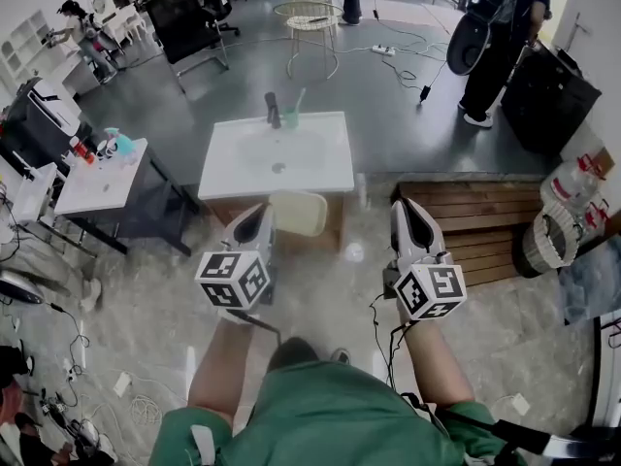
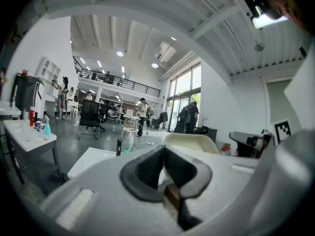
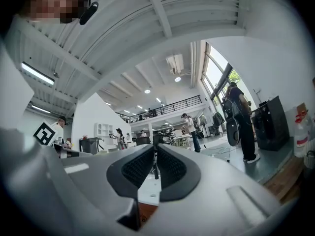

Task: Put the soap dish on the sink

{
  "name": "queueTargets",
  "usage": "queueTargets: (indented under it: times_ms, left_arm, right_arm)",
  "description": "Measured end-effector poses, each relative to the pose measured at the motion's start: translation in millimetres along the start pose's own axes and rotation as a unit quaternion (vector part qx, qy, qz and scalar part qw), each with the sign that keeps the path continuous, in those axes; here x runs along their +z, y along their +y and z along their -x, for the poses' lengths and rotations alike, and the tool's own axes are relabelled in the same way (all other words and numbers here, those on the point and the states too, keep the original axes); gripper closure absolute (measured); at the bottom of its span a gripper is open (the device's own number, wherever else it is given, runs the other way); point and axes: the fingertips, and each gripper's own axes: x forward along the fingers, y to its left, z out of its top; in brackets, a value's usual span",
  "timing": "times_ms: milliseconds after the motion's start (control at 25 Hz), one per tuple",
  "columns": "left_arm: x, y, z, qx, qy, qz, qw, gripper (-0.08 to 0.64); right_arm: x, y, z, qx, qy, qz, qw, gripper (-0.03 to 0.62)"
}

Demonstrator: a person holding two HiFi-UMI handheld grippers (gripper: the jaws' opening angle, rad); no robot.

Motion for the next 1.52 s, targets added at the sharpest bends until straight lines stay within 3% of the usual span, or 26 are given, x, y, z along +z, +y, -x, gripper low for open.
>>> queueTargets:
  times_ms: [360, 1000, 1520]
  left_arm:
    - [-5.8, 8.9, -38.8, 0.000, 0.009, 0.008, 0.9999, 0.556]
    - [4.7, 148.5, -181.6, -0.020, 0.018, 0.043, 0.9987, 0.555]
    - [-1.0, 211.3, -245.0, -0.043, 0.031, 0.070, 0.9962, 0.555]
  right_arm:
    - [-6.1, -29.2, -25.2, -0.011, 0.009, 0.002, 1.000, 0.572]
    - [-47.3, -47.5, -212.3, -0.036, 0.042, 0.014, 0.998, 0.572]
    - [-72.2, -53.6, -291.2, -0.061, 0.061, 0.020, 0.996, 0.572]
